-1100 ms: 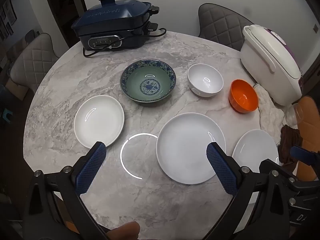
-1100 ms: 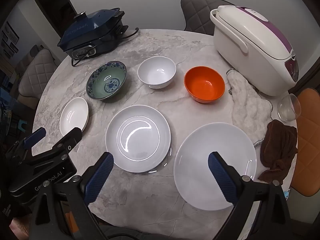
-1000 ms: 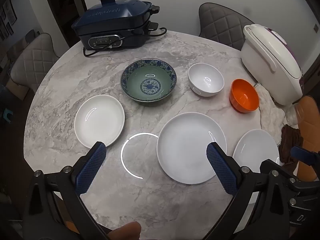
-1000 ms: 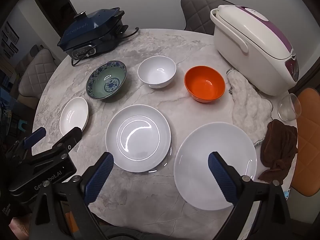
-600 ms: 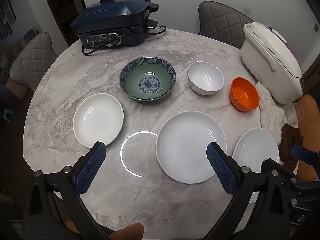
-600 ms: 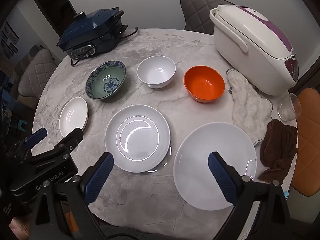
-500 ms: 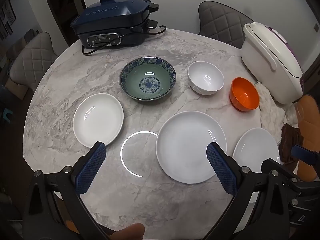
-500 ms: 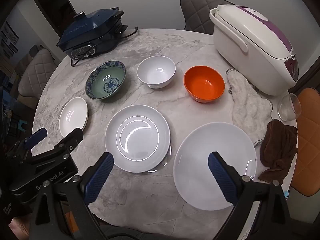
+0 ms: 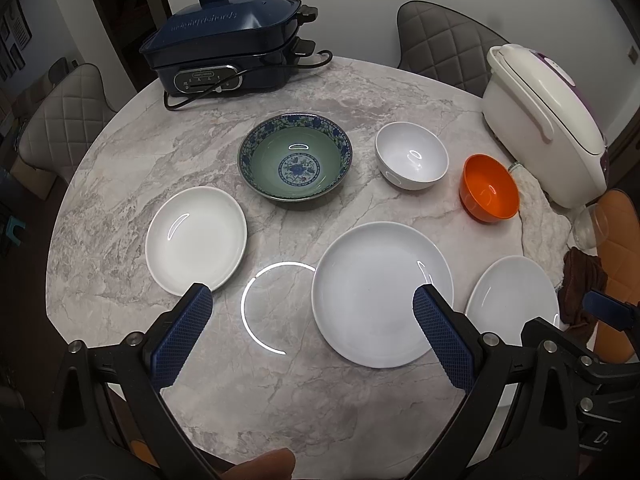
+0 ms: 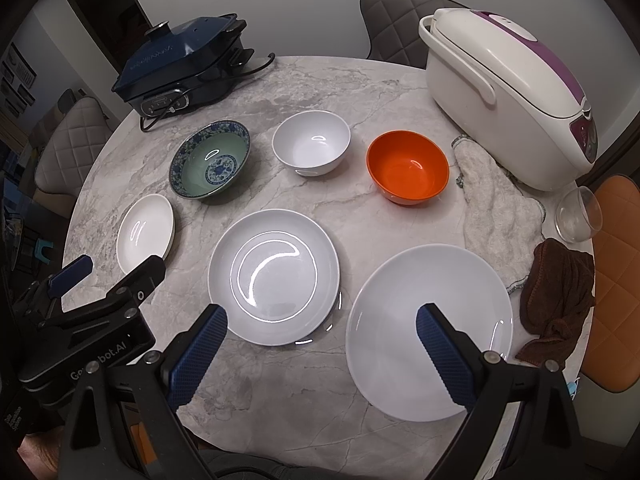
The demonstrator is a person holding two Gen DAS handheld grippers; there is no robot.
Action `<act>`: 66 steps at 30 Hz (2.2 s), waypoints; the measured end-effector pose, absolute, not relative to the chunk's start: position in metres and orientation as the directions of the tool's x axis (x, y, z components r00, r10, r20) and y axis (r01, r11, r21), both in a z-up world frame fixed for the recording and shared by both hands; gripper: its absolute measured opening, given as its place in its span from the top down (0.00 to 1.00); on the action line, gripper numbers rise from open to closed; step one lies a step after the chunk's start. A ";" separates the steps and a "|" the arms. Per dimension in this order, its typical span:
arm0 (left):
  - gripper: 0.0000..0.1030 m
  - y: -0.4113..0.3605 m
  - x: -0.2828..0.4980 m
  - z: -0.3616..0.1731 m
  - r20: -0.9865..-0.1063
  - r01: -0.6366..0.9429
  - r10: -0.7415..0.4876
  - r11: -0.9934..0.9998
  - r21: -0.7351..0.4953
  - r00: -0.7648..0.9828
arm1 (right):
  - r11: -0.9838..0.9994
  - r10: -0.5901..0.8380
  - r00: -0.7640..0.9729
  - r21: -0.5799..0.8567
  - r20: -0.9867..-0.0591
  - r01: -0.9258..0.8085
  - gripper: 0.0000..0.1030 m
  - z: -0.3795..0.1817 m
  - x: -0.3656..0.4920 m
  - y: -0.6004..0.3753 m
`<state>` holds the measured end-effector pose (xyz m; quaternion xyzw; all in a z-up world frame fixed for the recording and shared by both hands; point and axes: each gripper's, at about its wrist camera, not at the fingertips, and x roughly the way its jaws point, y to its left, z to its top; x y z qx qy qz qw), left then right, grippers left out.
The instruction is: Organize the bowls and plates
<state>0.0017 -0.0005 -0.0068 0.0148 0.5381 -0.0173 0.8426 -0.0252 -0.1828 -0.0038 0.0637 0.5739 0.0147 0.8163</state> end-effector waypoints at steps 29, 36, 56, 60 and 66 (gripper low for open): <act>0.01 -0.002 0.004 -0.012 -0.911 0.048 -0.016 0.999 0.004 0.412 | 0.992 0.094 0.339 0.118 -0.936 0.050 0.05 -0.006 -0.024 -0.184; 0.01 -0.003 0.003 -0.013 -0.911 0.048 -0.015 0.999 0.005 0.412 | 0.992 0.094 0.338 0.118 -0.936 0.050 0.05 -0.005 -0.024 -0.183; 0.01 -0.010 -0.003 -0.014 -0.913 0.067 -0.023 0.998 0.005 0.406 | 0.992 0.095 0.338 0.119 -0.936 0.051 0.05 -0.012 -0.029 -0.194; 0.01 -0.010 -0.003 -0.014 -0.913 0.065 -0.022 0.998 0.005 0.407 | 0.991 0.096 0.337 0.120 -0.936 0.051 0.05 -0.011 -0.028 -0.192; 0.01 -0.013 -0.005 -0.015 -0.914 0.075 -0.033 0.997 -0.003 0.405 | 0.991 0.099 0.337 0.124 -0.936 0.051 0.05 -0.016 -0.026 -0.196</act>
